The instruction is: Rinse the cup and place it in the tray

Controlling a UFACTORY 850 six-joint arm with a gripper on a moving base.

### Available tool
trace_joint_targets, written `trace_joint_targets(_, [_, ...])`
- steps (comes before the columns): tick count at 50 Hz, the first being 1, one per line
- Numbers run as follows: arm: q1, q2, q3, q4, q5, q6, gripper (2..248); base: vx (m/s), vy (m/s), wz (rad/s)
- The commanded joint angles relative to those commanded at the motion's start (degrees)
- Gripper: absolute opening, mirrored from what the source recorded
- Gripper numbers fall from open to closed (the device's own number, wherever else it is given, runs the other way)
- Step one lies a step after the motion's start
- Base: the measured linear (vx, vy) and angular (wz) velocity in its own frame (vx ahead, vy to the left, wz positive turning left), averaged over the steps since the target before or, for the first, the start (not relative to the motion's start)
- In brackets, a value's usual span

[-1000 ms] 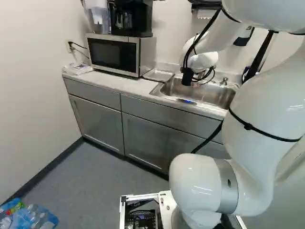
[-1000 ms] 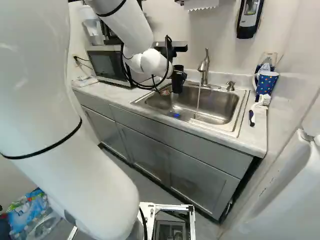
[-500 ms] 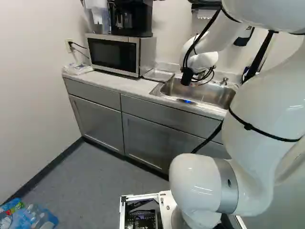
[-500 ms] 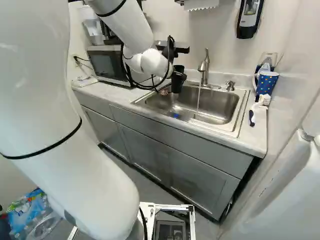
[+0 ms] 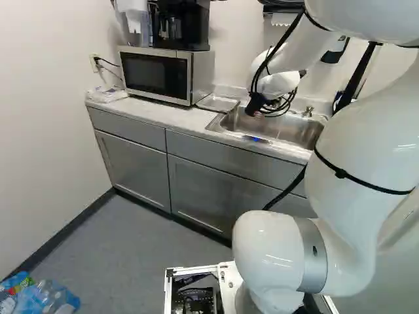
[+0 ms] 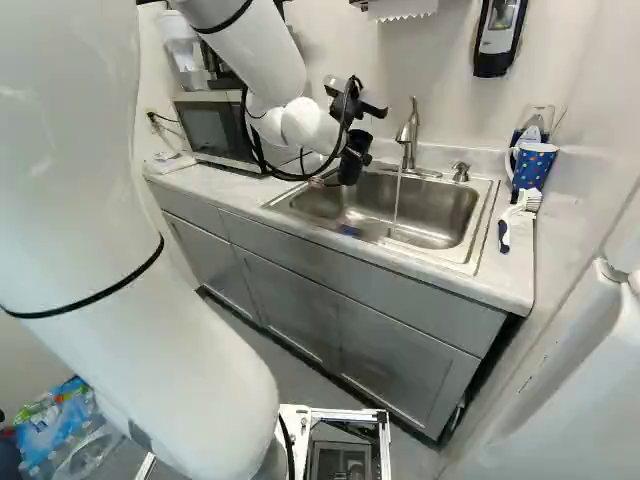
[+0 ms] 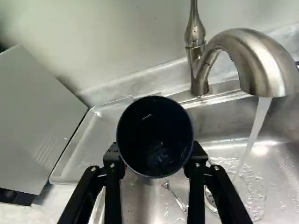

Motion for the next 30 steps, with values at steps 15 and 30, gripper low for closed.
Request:
trace_joint_targets(15, [0.0, 0.0, 0.0, 0.0, 0.0, 8.9, 126, 0.0, 0.0, 0.0])
trace_joint_targets(30, [0.0, 0.0, 0.0, 0.0, 0.0, 18.0, 126, 0.0, 0.0, 0.0])
